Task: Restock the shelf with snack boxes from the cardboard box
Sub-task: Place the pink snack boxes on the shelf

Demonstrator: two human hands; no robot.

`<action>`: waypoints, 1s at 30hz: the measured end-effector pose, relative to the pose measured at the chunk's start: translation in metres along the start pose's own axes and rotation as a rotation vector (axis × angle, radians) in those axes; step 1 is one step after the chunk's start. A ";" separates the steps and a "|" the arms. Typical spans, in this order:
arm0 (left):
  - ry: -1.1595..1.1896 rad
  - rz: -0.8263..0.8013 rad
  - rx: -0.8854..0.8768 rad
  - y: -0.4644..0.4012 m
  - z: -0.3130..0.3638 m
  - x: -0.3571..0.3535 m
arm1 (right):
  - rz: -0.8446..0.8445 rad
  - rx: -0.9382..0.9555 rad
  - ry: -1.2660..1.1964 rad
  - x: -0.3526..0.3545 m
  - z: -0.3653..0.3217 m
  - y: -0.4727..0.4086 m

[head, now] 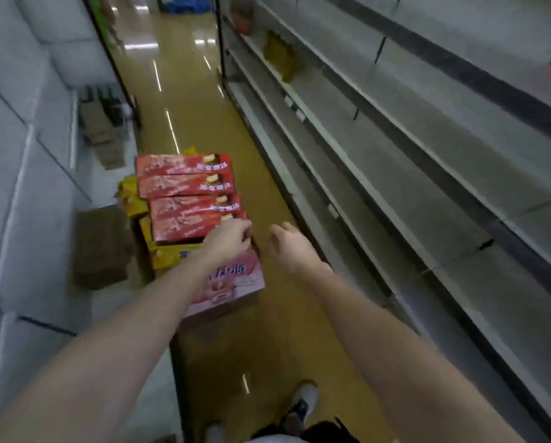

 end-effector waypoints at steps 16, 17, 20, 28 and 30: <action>0.030 -0.023 0.231 0.125 -0.149 0.011 | -0.161 0.066 0.163 -0.092 -0.130 -0.001; 0.027 -0.032 0.237 0.122 -0.149 0.009 | -0.177 0.074 0.177 -0.093 -0.130 -0.005; 0.000 -0.066 0.224 0.108 -0.149 0.003 | -0.227 0.101 0.235 -0.096 -0.124 -0.025; -0.058 -0.248 0.310 0.053 -0.151 -0.012 | -0.341 0.215 0.339 -0.107 -0.100 -0.082; -0.064 -0.334 0.339 0.041 -0.152 -0.017 | -0.401 0.233 0.323 -0.113 -0.092 -0.095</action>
Point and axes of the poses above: each hand's wrist, its own y-axis away from the middle knuckle, its own x-axis out of the back of the hand, z = x × y, the point moved 2 cm from there along -y, towards the middle knuckle, and after that the axes turned 5 degrees about y, right-handed, at the moved point
